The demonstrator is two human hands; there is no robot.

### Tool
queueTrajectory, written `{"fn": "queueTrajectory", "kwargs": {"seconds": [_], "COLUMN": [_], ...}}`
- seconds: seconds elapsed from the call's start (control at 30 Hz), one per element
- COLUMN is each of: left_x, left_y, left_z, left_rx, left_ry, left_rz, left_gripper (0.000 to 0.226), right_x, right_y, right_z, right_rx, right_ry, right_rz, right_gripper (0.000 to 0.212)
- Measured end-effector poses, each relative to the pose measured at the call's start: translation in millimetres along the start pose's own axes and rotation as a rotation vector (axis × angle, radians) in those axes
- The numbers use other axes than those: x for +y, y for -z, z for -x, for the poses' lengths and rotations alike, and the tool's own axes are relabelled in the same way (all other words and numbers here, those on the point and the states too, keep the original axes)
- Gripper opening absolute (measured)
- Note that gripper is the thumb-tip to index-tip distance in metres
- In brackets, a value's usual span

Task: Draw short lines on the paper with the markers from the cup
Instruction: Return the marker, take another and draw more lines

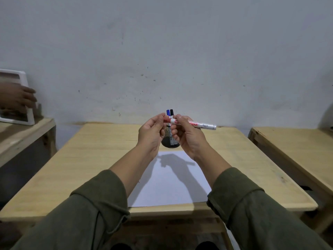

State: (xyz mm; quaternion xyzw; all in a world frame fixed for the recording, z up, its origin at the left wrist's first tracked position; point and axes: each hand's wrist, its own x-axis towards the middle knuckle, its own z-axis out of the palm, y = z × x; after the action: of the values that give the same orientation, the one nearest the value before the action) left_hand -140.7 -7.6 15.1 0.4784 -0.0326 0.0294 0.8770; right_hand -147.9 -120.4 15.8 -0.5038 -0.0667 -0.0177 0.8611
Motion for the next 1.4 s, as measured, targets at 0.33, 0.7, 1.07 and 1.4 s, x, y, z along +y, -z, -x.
{"fn": "queueTrajectory", "kwargs": {"seconds": [0.33, 0.7, 1.07, 1.4], "left_x": [8, 4, 10, -2], "left_y": [6, 5, 28, 109], "left_z": [5, 4, -6, -26], "left_rx": [0.025, 0.188, 0.276, 0.499], "left_ry": [-0.014, 0.137, 0.152, 0.079], "left_rz": [-0.044, -0.018, -0.073, -0.221], "left_gripper": [0.01, 0.021, 0.028, 0.015], "right_x": [1, 8, 13, 29], "right_y": [-19, -13, -12, -3], "right_z": [7, 8, 10, 3], "right_rx": [-0.046, -0.104, -0.13, -0.104], "right_ry": [0.049, 0.121, 0.092, 0.019], "right_rz": [0.03, 0.194, 0.239, 0.182], "right_gripper": [0.013, 0.012, 0.004, 0.008]}}
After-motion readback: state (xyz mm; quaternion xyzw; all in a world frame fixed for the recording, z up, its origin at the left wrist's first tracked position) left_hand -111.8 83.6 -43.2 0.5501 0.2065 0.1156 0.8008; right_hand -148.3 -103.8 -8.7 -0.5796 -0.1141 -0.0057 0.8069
